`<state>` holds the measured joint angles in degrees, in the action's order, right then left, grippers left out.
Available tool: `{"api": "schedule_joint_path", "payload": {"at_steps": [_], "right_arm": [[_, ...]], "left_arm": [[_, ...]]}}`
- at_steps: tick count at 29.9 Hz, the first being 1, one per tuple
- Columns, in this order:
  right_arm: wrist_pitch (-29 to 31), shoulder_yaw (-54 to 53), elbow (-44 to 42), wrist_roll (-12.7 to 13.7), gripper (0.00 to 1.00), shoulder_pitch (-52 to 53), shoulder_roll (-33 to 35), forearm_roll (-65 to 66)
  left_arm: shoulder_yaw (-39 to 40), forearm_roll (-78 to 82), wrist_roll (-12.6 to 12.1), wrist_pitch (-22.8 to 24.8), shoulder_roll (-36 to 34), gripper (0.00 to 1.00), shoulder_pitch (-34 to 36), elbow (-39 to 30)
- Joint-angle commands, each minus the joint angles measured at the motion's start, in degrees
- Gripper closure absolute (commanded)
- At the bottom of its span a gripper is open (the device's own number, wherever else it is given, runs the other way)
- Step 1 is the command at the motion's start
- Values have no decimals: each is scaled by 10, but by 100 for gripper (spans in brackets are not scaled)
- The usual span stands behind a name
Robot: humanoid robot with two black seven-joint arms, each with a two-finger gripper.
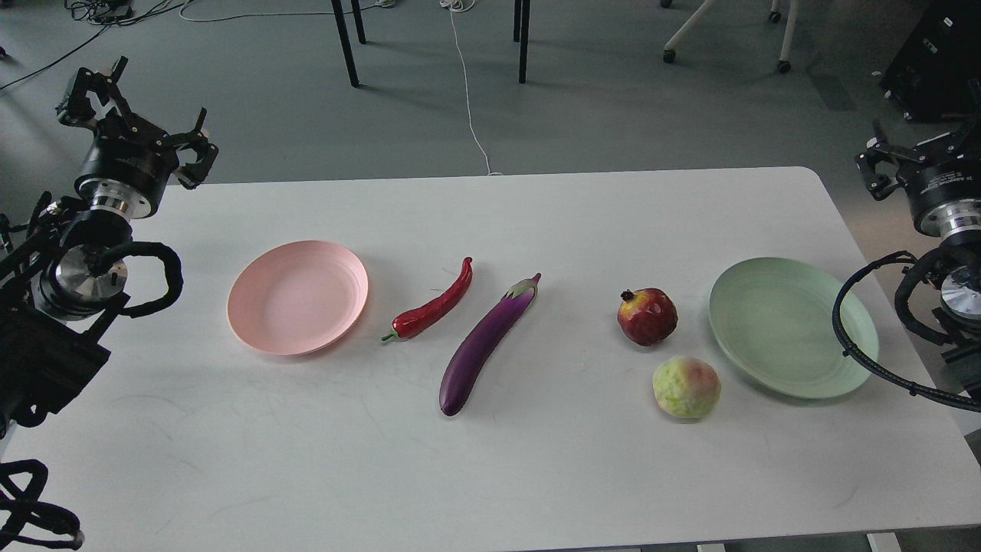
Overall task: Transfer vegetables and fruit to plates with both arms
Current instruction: 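Raise the right arm and bring the right gripper over the table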
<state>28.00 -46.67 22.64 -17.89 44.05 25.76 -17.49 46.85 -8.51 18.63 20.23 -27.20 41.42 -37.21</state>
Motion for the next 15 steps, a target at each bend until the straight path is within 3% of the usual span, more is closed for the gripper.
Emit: {"api": "schedule_joint_path", "payload": {"at_steps": [1,10,15], "right_arm": [[0,0,0,3,1,2,-1,0],[0,15,10,2,1,12,6,6],[0,75,60,2,1,38,88,7]], "left_arm": [[1,0,0,3,-1,1,1,0],[-2,1,-1,-4,1,1,6,2],[-6,2,-2,1,-1,1,6,3]]}}
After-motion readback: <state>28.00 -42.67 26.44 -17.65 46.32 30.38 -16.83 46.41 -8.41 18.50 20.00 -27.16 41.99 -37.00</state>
